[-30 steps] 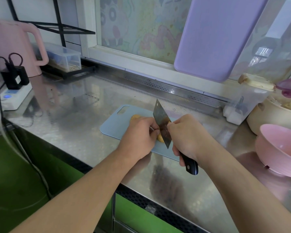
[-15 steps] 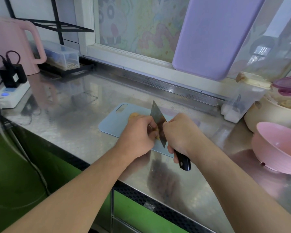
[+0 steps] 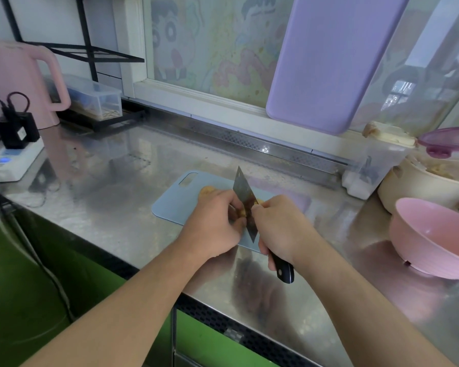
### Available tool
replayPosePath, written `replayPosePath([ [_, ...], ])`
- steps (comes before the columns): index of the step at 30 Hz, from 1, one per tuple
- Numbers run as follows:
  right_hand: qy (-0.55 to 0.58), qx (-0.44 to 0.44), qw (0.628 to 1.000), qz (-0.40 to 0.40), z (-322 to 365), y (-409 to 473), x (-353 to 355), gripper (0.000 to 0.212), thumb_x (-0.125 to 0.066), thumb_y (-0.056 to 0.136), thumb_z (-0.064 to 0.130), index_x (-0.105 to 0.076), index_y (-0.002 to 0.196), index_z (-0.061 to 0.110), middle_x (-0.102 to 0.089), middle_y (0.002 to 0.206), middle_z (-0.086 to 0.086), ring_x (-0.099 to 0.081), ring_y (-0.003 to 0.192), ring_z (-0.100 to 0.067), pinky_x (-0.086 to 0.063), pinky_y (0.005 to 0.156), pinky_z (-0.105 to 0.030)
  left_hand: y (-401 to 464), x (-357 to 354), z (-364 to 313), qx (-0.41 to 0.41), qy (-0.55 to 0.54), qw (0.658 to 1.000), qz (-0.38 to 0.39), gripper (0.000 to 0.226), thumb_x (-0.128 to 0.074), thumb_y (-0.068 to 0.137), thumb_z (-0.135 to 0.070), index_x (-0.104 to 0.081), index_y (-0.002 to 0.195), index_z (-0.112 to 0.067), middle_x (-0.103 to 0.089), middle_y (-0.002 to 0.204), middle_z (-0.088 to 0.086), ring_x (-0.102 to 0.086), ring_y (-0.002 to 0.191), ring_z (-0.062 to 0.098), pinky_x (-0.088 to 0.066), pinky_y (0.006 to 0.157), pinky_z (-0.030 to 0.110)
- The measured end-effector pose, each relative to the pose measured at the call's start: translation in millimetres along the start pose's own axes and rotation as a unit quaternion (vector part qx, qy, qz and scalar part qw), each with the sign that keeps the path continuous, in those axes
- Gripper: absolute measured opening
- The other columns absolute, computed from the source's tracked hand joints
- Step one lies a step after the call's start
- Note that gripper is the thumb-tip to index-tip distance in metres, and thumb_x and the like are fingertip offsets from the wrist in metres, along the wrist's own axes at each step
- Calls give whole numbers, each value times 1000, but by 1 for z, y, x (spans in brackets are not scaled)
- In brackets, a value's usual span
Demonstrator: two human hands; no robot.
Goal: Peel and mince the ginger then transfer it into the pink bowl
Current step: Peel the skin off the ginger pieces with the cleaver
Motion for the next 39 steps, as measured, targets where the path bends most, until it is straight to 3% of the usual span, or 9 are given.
replayPosePath([
  [4, 85, -12, 996, 35, -1, -7, 1, 21, -38, 95, 9, -56, 85, 1, -54, 49, -17, -46, 27, -24, -41, 43, -24, 1, -1, 2, 0, -5, 1000, 0, 17, -76, 85, -17, -63, 87, -28, -53, 92, -16, -56, 94, 4, -49, 79, 24],
  [9, 114, -27, 992, 41, -2, -11, 5, 26, -41, 94, 10, -51, 72, 1, -49, 43, -18, -42, 26, -24, -38, 41, -24, 2, -1, 3, 2, -4, 1000, 1, 19, -75, 85, -17, -62, 86, -30, -54, 92, -16, -54, 93, -1, -43, 73, 13],
  [13, 133, -23, 990, 41, -3, -12, 9, 32, -42, 97, 12, -49, 67, 1, -48, 44, -19, -40, 27, -24, -37, 42, -25, 2, -1, 4, 9, -6, 1000, 2, 17, -75, 85, -17, -63, 86, -29, -53, 93, -17, -59, 88, 0, -51, 76, 22],
  [19, 143, -10, 989, 19, -6, -14, 21, 42, -44, 97, 17, -51, 59, 1, -47, 46, -21, -40, 28, -24, -35, 42, -25, 0, -1, 4, 25, -25, 999, 12, 15, -75, 88, -19, -63, 89, -29, -60, 85, -19, -58, 84, -13, -43, 59, 12],
  [24, 156, -6, 988, 9, -9, -18, 28, 40, -44, 98, 17, -49, 61, 3, -46, 45, -19, -40, 30, -25, -35, 43, -27, -2, -1, 1, 30, -27, 999, 27, 20, -78, 81, -26, -62, 91, -33, -57, 97, -19, -61, 92, -4, -55, 80, 25],
  [26, 155, -11, 988, 9, -13, -18, 28, 46, -44, 101, 19, -48, 57, 5, -46, 42, -16, -40, 30, -25, -34, 43, -28, -3, -1, 0, 43, -24, 998, 40, 24, -79, 79, -30, -60, 93, -35, -58, 97, -17, -57, 98, -4, -59, 77, 30],
  [30, 169, -11, 985, 16, -15, -17, 25, 47, -43, 102, 20, -46, 57, 5, -44, 40, -13, -39, 29, -25, -33, 45, -30, -4, -2, -1, 64, -27, 995, 69, 33, -80, 79, -32, -55, 101, -38, -59, 96, -15, -57, 96, -2, -59, 64, 25],
  [35, 169, -4, 985, 23, -18, -14, 24, 51, -43, 103, 18, -46, 54, 6, -44, 40, -14, -39, 28, -25, -33, 41, -25, -4, -3, 0, 63, -12, 995, 80, 43, -80, 81, -37, -50, 112, -42, -60, 100, -17, -58, 93, -7, -52, 79, 23],
  [39, 166, -10, 986, 25, -23, -12, 21, 45, -42, 101, 16, -47, 58, 5, -46, 44, -17, -40, 29, -25, -34, 41, -25, -3, -4, 2, 67, -8, 994, 82, 46, -82, 83, -40, -51, 117, -43, -61, 102, -18, -60, 95, -4, -57, 85, 32],
])
Point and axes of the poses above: each hand's wrist, its own y-axis towards the middle knuckle, its own x-axis out of the back of the hand, z = x × y, the point moved 5 cm from there along y, towards the middle knuckle
